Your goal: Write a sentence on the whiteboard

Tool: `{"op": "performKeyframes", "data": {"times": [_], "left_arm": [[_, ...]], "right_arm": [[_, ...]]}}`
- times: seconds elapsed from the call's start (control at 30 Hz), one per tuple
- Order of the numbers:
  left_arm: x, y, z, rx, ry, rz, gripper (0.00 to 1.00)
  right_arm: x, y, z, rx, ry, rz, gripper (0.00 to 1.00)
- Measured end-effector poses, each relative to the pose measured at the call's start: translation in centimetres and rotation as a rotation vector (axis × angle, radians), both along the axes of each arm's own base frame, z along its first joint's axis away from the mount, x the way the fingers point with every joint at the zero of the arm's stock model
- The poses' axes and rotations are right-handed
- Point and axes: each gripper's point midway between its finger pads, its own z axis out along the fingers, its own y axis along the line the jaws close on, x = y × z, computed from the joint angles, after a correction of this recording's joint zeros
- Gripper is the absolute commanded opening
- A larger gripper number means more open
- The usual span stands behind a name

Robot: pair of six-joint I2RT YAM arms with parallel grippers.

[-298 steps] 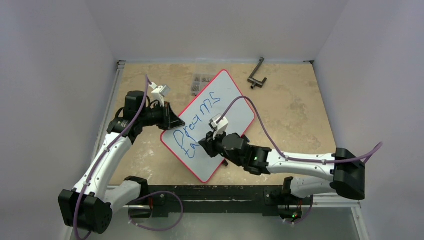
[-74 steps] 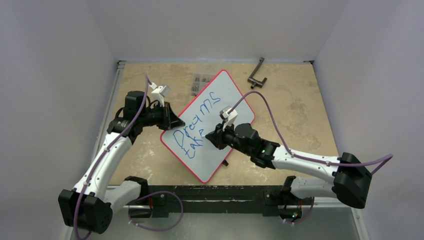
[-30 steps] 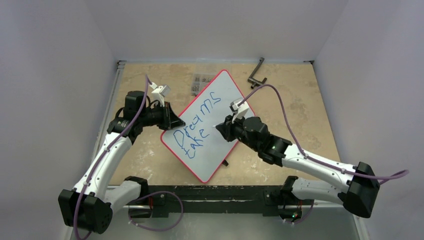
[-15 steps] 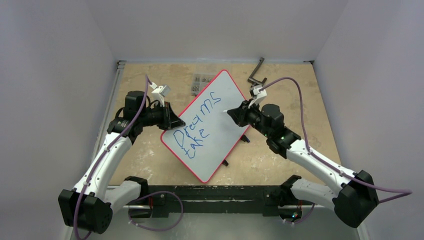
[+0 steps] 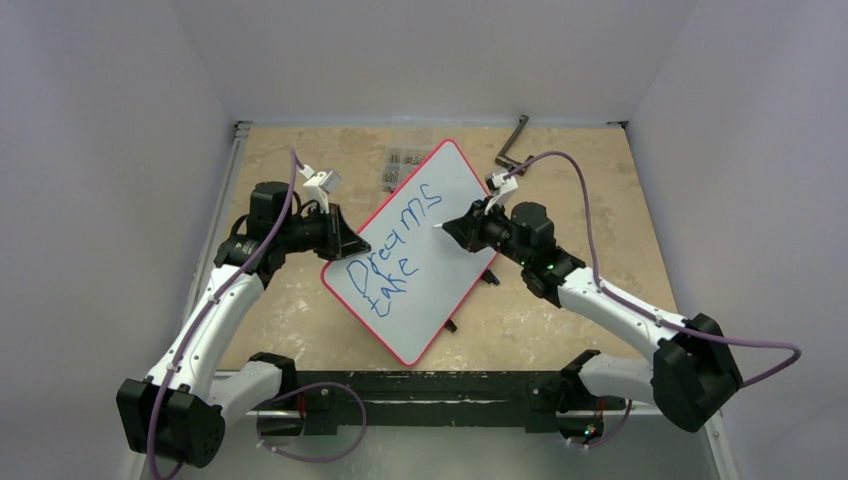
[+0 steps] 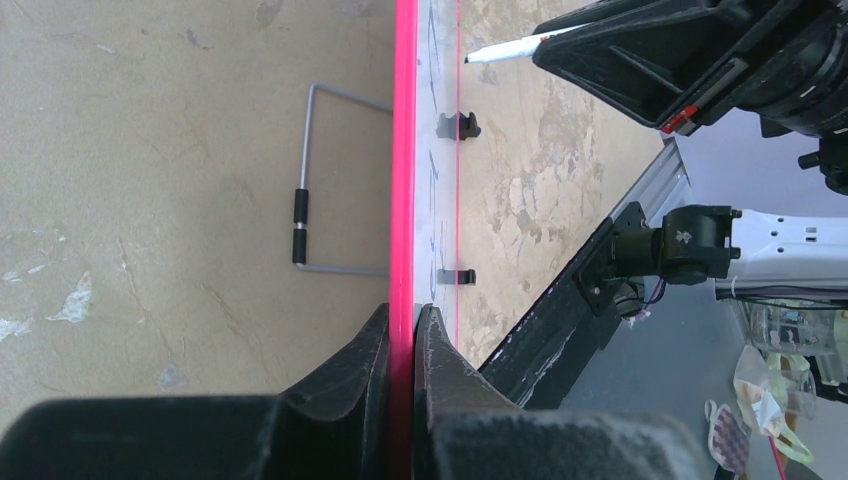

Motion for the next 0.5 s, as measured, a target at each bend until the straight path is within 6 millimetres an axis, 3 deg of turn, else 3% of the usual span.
{"op": "performKeyframes", "data": {"times": [0.2, 0.5], "left_arm": [[0.0, 0.0, 0.0, 0.0, 0.0, 0.0, 0.0], [0.0, 0.0, -0.1, 0.001, 0.005, 0.005, 0.0]], "right_arm": [[0.2, 0.8, -1.1, -0.01, 0.024, 0.029, 0.0], [0.6, 1.7, -1.0, -0.001, 0.026, 0.063, 0.0]]}}
